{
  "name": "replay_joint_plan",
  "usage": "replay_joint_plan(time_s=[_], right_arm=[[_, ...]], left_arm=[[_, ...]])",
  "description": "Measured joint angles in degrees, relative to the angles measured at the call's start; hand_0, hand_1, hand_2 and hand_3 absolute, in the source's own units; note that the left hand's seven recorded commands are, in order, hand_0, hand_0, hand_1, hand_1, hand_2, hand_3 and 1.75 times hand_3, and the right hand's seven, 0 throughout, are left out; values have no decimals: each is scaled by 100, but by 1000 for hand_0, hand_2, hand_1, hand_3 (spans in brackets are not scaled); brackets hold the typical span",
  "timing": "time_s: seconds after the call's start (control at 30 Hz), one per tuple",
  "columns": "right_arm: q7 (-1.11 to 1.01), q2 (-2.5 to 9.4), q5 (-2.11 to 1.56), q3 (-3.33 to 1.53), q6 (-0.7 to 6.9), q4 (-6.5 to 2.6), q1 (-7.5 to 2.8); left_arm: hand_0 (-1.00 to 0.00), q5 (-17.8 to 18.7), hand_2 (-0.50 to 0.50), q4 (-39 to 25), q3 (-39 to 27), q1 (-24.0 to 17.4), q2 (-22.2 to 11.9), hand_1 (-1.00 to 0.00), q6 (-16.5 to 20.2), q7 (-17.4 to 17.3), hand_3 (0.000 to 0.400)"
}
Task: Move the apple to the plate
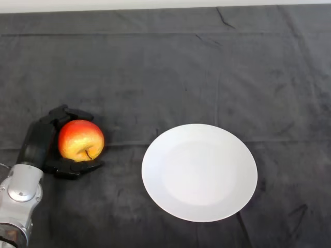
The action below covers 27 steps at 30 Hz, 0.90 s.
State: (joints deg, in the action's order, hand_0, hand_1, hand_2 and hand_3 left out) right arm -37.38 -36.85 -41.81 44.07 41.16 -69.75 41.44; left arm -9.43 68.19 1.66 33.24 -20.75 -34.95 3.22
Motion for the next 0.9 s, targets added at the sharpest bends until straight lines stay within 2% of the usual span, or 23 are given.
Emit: replay_joint_plan(time_s=[0.2, 0.53, 0.9], right_arm=[[0, 0, 0, 0, 0, 0, 0], [0, 0, 0, 0, 0, 0, 0], [0, 0, 0, 0, 0, 0, 0]], left_arm=[[-1000, -33, -96, -8, 4, 4, 0, -808, 0, 39, 400], [-1000, -85, -53, -114, 27, 13, 1, -894, 63, 146, 400], [-1000, -102, -25, -980, 259, 0, 237, -949, 72, 454, 400]])
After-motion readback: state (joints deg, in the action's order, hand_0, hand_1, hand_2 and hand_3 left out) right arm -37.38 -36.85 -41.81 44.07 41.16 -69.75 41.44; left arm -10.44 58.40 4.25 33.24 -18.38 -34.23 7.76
